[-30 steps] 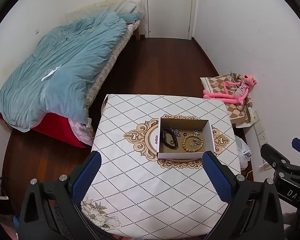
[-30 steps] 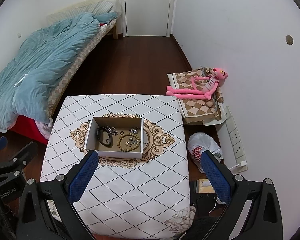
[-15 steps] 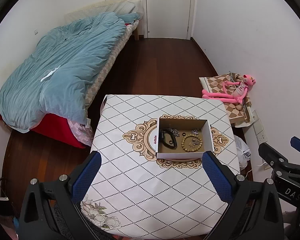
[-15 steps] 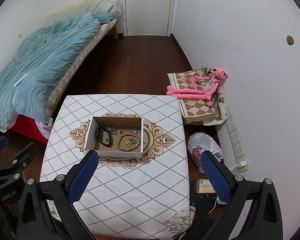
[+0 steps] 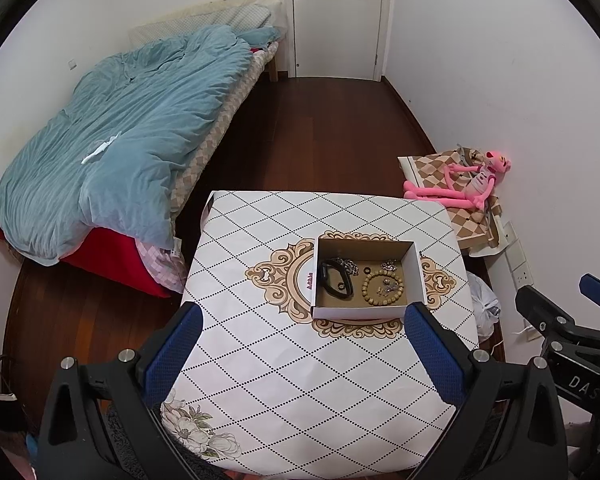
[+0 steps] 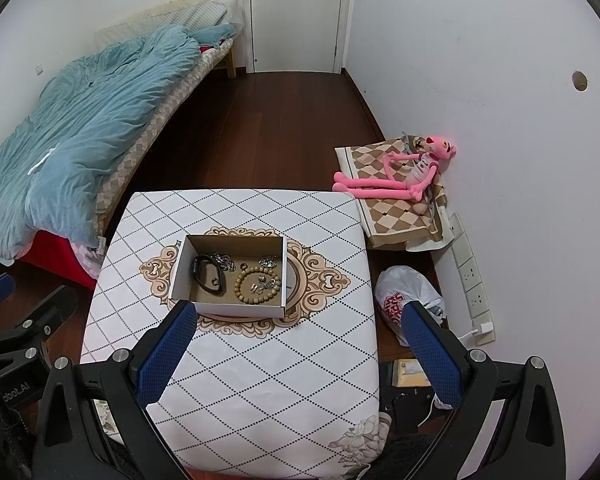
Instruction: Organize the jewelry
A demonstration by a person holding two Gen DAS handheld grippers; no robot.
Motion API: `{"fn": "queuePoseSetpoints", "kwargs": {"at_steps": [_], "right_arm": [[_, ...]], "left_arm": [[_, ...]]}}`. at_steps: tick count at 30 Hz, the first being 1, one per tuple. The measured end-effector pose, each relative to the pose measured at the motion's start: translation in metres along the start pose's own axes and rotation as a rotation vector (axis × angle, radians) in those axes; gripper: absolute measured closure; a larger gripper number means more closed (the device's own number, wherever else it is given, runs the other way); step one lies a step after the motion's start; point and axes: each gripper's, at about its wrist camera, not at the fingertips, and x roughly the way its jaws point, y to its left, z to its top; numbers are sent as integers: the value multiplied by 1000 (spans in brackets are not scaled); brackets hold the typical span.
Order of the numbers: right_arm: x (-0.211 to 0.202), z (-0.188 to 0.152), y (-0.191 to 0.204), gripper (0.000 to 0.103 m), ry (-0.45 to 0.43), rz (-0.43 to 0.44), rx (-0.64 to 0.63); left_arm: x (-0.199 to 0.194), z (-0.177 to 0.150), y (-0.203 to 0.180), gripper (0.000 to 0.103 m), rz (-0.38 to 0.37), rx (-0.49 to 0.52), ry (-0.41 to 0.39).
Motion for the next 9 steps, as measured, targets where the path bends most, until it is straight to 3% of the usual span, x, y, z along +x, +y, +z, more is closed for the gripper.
{"fn": "queuePoseSetpoints", "kwargs": {"at_steps": [9], "right_arm": [[-1,4,1,0,-2,2,-2]], "left_arm": [[-3,-1,2,0,-15,-7,-13]]}}
